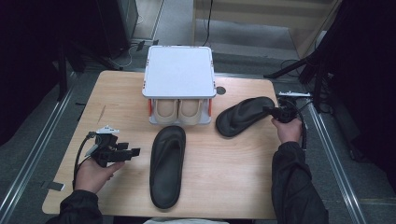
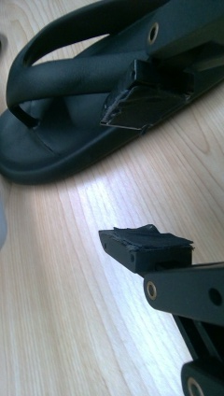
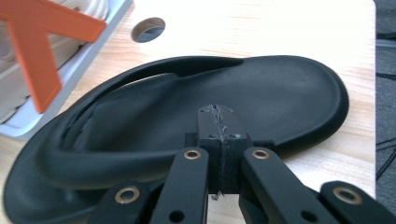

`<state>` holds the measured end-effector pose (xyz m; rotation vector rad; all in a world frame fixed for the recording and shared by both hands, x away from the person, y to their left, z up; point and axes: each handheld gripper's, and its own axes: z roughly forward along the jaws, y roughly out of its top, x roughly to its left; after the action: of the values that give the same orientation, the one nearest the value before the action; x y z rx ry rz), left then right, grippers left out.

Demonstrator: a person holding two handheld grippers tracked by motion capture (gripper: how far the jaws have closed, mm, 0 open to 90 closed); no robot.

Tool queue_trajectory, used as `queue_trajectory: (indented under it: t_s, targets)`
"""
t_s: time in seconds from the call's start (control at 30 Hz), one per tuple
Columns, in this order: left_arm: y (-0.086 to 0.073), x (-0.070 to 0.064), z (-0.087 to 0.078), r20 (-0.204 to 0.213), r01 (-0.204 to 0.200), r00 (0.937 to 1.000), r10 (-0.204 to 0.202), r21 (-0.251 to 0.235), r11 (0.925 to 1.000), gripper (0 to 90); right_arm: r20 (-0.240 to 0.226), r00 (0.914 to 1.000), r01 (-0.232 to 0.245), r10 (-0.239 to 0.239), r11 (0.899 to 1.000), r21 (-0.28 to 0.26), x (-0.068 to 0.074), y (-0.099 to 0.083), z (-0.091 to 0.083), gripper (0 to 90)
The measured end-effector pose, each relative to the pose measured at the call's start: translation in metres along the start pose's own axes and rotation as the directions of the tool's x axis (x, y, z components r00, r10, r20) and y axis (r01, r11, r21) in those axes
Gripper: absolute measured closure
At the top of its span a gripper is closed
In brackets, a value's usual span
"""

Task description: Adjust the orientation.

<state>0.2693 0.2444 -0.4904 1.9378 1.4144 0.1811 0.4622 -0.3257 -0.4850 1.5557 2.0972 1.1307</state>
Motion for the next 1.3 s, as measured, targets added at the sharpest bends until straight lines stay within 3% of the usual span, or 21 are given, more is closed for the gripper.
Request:
queue_trajectory:
  t_s: [0.3, 0.47, 1.3]
  targets:
    - [-0.006, 0.001, -0.005, -0.017, 0.010, 0.9998, -0.010, -0.005, 0.9999, 39.2, 0.020, 0.9998, -0.005, 0.005, 0.999, 0.046, -0.007, 0.002, 0.017, 90.0]
    - [-0.005, 0.001, -0.005, -0.015, 0.009, 0.9998, -0.009, -0.007, 0.9999, 39.3, 0.022, 0.9998, -0.006, 0.005, 0.999, 0.054, -0.007, 0.001, 0.018, 90.0]
    - [0.014, 0.002, 0.003, 0.025, -0.033, 0.9991, 0.034, -0.040, 0.9986, 39.3, 0.043, 0.9979, 0.044, -0.049, 0.994, 0.104, 0.002, -0.017, -0.006, 90.0]
